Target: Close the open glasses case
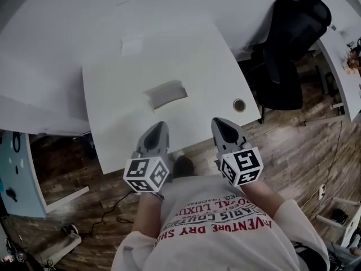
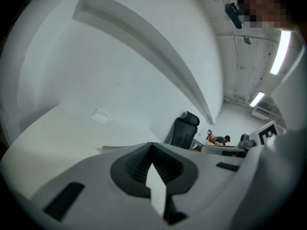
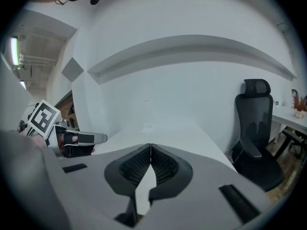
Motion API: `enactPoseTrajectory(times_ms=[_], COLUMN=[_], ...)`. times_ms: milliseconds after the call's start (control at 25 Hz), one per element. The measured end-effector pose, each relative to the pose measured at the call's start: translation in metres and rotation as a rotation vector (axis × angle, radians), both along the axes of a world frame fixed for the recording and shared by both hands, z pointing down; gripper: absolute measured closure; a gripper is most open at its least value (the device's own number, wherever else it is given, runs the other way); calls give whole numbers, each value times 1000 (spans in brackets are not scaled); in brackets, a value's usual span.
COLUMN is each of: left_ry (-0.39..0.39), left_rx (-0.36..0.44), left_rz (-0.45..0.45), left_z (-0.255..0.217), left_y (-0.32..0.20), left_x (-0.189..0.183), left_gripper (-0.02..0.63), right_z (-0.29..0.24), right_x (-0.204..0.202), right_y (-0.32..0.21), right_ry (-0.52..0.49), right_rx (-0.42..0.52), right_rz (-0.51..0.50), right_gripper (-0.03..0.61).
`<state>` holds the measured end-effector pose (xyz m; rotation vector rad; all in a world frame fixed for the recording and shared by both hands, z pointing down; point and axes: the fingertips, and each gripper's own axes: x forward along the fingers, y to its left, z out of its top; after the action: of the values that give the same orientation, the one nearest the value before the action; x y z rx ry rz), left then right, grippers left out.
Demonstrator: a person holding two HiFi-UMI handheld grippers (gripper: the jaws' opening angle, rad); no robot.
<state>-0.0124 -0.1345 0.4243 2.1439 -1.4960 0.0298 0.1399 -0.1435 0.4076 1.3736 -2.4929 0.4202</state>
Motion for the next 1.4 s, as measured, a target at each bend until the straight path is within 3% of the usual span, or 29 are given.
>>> enactPoseTrajectory(times_ms=[320, 760, 920, 1120, 1400], left_ry=[25, -37, -55, -12, -79], left_rx=[-28, -103, -173, -271, -383], left_rz=[-11, -91, -160, -222, -227], left_z=[13, 40, 63, 96, 144], left_y=[-55, -81, -78, -80, -86], left_x=[-29, -59, -64, -58, -50], left_gripper=[615, 615, 615, 615, 615], right_z=[9, 23, 39, 59, 96], right_x=[-29, -67, -73, -74, -84], right_y=[-61, -117, -132, -161, -179], right_ry=[51, 21, 49, 96, 122], right_rx=[-28, -68, -99, -112, -192], right_rz=[-32, -136, -213, -262, -325], right_gripper=[566, 566, 566, 566, 566])
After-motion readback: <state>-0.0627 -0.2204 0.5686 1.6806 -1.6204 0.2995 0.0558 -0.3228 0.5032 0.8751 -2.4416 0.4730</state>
